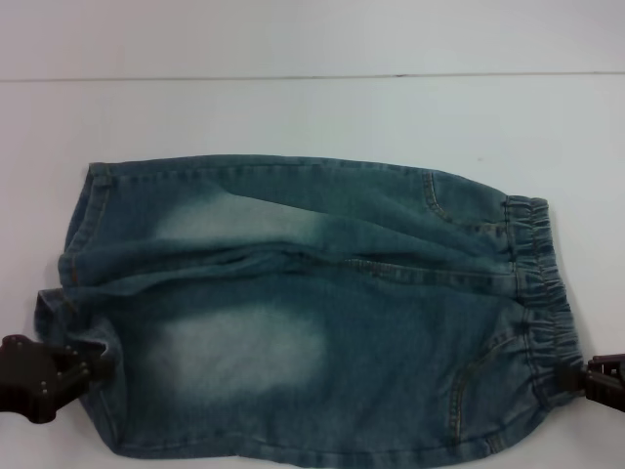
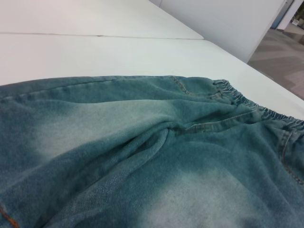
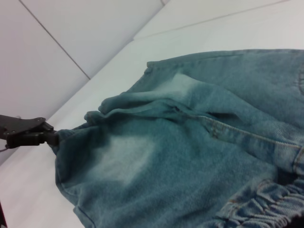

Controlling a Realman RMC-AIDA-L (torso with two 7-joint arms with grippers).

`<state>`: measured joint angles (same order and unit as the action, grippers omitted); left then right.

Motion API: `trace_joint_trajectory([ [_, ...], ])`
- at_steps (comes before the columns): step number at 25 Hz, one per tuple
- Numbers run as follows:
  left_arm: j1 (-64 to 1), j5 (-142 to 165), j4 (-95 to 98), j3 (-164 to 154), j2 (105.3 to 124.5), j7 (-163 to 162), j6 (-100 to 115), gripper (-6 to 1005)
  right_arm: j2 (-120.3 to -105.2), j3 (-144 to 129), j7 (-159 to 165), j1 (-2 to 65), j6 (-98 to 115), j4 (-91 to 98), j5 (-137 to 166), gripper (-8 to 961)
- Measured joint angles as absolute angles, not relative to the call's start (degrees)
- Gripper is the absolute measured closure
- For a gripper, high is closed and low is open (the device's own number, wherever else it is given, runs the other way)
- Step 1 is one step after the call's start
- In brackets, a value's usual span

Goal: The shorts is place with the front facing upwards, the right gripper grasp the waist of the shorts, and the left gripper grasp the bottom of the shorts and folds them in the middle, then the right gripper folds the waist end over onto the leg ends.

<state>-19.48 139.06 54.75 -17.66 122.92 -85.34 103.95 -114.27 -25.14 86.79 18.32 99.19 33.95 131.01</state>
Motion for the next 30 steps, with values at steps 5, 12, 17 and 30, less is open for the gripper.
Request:
trace_joint_trajectory([
  [5, -19.65, 138.84, 54.75, -17.62, 122.78, -85.34, 103.78, 945, -114.06, -24.6, 86.76, 18.71, 99.81, 34.01, 130.87, 875],
  [12, -19.77, 136.7, 54.75, -13.03, 122.42, -85.34, 103.24, 944, -113.65, -19.76, 87.47, 18.96, 100.0, 34.02, 130.32, 909],
  [17, -19.38, 134.61, 54.76, -8.6, 121.84, -85.34, 101.65, 943, -113.42, -13.02, 89.48, 19.55, 99.78, 34.02, 130.09, 909],
  [30, -19.61, 131.6, 52.57, -6.43, 121.9, -85.34, 95.95, 941, -113.37, -10.29, 97.41, 20.7, 93.59, 33.31, 123.52, 909],
])
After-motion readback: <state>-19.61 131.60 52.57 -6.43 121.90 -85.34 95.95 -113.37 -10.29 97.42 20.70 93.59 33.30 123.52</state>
